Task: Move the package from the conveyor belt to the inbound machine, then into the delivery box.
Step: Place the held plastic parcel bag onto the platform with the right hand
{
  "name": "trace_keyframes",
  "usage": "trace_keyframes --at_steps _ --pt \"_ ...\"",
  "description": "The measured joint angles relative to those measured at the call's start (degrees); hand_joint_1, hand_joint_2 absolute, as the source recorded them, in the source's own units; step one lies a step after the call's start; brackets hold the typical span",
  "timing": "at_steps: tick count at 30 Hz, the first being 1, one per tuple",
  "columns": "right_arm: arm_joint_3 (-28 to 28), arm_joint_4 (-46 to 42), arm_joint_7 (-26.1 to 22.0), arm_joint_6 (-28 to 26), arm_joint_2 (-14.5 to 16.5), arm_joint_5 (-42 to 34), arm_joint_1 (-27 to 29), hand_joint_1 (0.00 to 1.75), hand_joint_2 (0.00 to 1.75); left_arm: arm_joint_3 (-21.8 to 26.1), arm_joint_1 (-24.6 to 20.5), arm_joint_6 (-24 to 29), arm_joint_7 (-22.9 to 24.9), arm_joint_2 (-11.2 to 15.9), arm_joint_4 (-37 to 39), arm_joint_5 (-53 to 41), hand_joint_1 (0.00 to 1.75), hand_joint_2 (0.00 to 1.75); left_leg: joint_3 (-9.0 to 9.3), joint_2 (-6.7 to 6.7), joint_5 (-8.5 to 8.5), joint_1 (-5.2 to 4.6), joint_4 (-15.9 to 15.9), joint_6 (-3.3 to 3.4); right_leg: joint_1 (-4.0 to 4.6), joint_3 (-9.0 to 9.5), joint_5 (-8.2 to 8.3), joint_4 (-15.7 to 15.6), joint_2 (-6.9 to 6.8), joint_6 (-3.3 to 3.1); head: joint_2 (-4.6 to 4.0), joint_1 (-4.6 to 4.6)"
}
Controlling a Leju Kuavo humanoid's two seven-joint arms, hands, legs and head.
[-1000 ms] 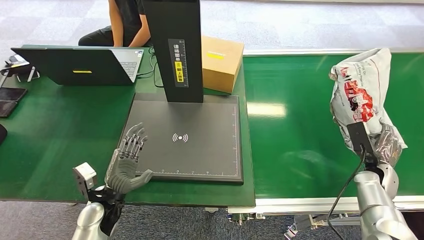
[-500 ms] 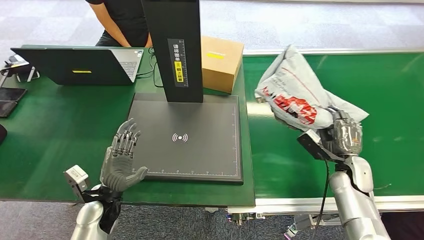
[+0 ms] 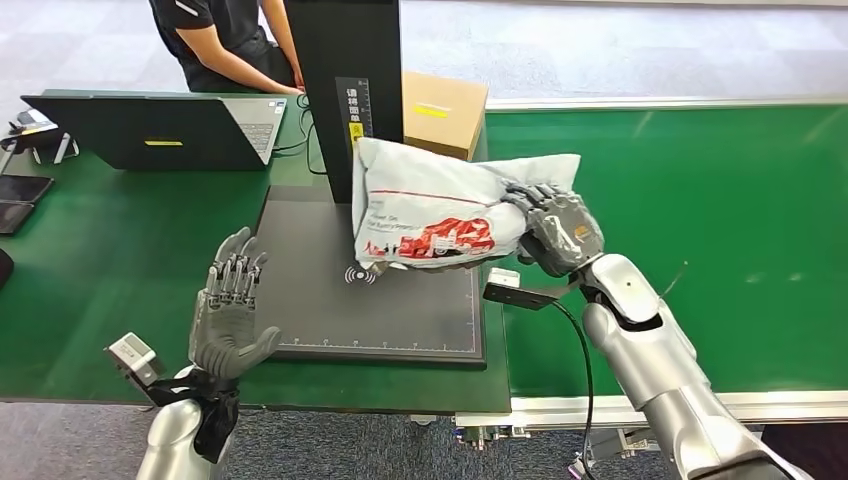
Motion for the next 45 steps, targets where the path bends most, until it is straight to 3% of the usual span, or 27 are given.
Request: trace_keyframes --at_steps 10,18,19,22,23,29,35,40,45 --pt "17.58 11.88 -1.29 8.76 6.29 -4.19 -13.13 1.75 1.75 -0.13 -1.0 -0.24 -0.08 0.0 -0.06 0.62 0.0 1.75 -0.01 0.0 0.04 0.01 0.0 -0.04 0.0 -0.07 0.0 0.07 0.0 -0.01 0.0 -0.02" --pt "25.7 23.64 1.15 16.14 12.82 -6.69 -17.73 1.75 1.75 -0.25 -0.81 -0.22 0.04 0.0 -0.06 0.6 0.0 1.75 -0.03 0.0 0.04 0.01 0.0 -0.05 0.0 -0.09 -0.01 0.07 0.0 -0.02 0.0 -0.02" --pt "26.26 24.79 1.33 16.61 13.4 -7.11 -17.86 1.46 1.75 -0.28 -0.7 -0.22 0.08 0.0 -0.06 0.59 0.0 1.75 -0.03 0.0 0.04 0.01 0.0 -0.05 0.0 -0.1 -0.01 0.07 0.0 -0.02 0.0 -0.02" --pt "27.63 27.48 1.95 16.66 14.72 -7.94 -17.95 0.15 1.75 -0.42 -0.47 -0.24 0.18 0.02 -0.06 0.53 0.0 1.75 -0.04 0.0 0.04 0.01 0.01 -0.05 0.0 -0.1 -0.01 0.07 0.0 -0.02 0.0 -0.02" --pt "27.93 28.1 2.18 16.26 15.0 -8.08 -17.95 0.0 1.75 -0.47 -0.43 -0.26 0.22 0.02 -0.06 0.5 0.0 1.75 -0.05 0.0 0.04 0.01 0.01 -0.05 0.0 -0.11 -0.01 0.07 0.0 -0.02 0.0 -0.02" --pt "28.82 29.53 3.0 6.15 15.59 -8.63 -17.61 0.0 1.75 -1.17 -0.38 -0.28 0.74 0.02 -0.06 0.42 0.0 1.75 -0.04 0.0 0.04 0.01 0.03 -0.05 0.0 -0.12 0.0 0.07 0.0 -0.02 0.0 -0.01" --pt "27.33 28.87 -0.27 -5.36 15.56 -13.39 -15.95 0.0 1.75 -1.57 -0.93 -0.28 1.12 0.02 0.05 0.49 0.0 1.75 -0.04 0.0 0.04 0.01 0.03 -0.05 0.0 -0.15 0.0 0.07 0.01 -0.02 0.0 -0.01" --pt "24.05 26.72 -4.04 -7.89 15.25 -19.88 -14.16 0.0 1.75 -1.82 -1.75 -0.08 1.12 0.05 0.56 0.96 0.0 1.75 -0.05 0.0 0.04 0.01 0.03 -0.05 0.0 -0.16 0.0 0.07 0.01 -0.02 0.0 -0.01" --pt "18.44 22.35 -8.04 -5.7 14.54 -31.17 -10.64 0.0 1.75 -1.94 -1.65 0.37 1.05 0.1 0.77 1.7 0.0 1.75 -0.07 0.0 0.04 0.01 0.03 -0.05 0.0 -0.16 -0.01 0.06 0.0 -0.02 0.0 -0.01"
